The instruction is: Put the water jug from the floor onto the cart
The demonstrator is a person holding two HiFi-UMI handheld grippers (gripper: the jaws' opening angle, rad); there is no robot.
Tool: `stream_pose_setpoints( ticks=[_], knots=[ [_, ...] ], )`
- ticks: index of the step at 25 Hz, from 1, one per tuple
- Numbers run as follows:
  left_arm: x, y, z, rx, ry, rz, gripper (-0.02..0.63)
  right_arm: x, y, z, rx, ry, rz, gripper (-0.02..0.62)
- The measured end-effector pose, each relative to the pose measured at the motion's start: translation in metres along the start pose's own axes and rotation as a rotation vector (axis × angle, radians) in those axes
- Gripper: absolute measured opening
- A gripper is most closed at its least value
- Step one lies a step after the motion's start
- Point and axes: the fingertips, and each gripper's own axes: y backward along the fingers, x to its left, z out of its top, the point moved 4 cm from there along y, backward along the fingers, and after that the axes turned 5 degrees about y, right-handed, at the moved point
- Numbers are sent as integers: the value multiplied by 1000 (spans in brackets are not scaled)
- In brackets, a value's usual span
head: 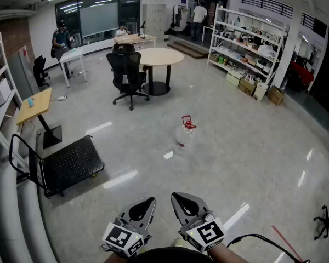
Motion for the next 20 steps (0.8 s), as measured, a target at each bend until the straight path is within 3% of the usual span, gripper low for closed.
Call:
stream_pose_setpoints(
  ticks=[14,20],
  knots=[
    [5,1,0,-13,-1,-5,-9,4,-6,5,-27,-23,-3,2],
    [1,-2,-1,-14,-12,-13,-9,0,1,16,-128,15,6,2]
  ],
)
